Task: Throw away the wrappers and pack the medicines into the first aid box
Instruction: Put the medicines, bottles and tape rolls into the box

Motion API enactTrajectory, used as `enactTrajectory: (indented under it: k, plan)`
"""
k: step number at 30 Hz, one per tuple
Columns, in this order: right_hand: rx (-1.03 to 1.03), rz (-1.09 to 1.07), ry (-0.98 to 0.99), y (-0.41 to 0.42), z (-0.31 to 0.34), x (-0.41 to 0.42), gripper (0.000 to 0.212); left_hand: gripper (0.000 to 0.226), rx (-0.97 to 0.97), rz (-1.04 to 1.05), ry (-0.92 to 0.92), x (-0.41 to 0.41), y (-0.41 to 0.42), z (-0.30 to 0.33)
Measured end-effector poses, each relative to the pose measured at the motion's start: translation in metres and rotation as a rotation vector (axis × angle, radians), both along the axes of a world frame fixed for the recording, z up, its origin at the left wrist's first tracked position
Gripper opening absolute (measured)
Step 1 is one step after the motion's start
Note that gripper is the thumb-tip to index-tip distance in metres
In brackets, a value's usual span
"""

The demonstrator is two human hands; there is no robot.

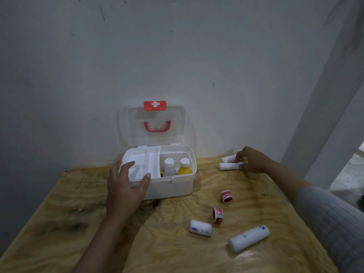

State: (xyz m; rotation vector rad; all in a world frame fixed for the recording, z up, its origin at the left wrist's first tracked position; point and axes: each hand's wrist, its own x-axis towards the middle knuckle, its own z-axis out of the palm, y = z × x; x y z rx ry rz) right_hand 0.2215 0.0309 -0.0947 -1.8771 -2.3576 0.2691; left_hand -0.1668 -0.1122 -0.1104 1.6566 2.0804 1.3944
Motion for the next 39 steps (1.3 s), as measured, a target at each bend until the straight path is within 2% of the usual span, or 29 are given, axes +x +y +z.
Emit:
enactTrajectory:
  k: [5,8,12,20,24,28,33,39]
  plan:
    - [0.019,0.041,-0.007,-0.001,0.003,-0.006,0.01,0.058,0.0,0.001,-0.002,0.001,-0.001,0.0]
    - [0.04,0.017,-0.065,-0.003,0.0,-0.01,0.015,0.056,0.006,0.001,-0.007,0.002,-0.002,0.002]
    - [0.024,-0.032,0.087,-0.014,-0.007,-0.012,0.021,0.054,0.016,-0.013,-0.009,0.0,-0.001,0.001]
    - [0.22,-0.068,0.307,-0.053,-0.025,-0.017,0.015,0.053,0.017,-0.017,-0.01,0.0,-0.002,0.0]
    - [0.302,-0.001,0.378,-0.062,0.001,-0.027,0.013,0.053,0.008,-0.018,-0.005,0.0,-0.002,0.002]
    - [0.43,0.139,0.438,-0.066,0.058,-0.047,0.017,0.053,0.009,-0.019,-0.007,-0.001,-0.002,0.001]
    - [0.331,0.312,0.223,-0.056,0.111,-0.091,0.019,0.056,-0.009,-0.012,0.001,-0.001,-0.001,0.002]
    - [0.165,0.391,-0.134,-0.032,0.112,-0.156,0.026,0.058,-0.027,-0.017,-0.001,-0.002,-0.002,0.002]
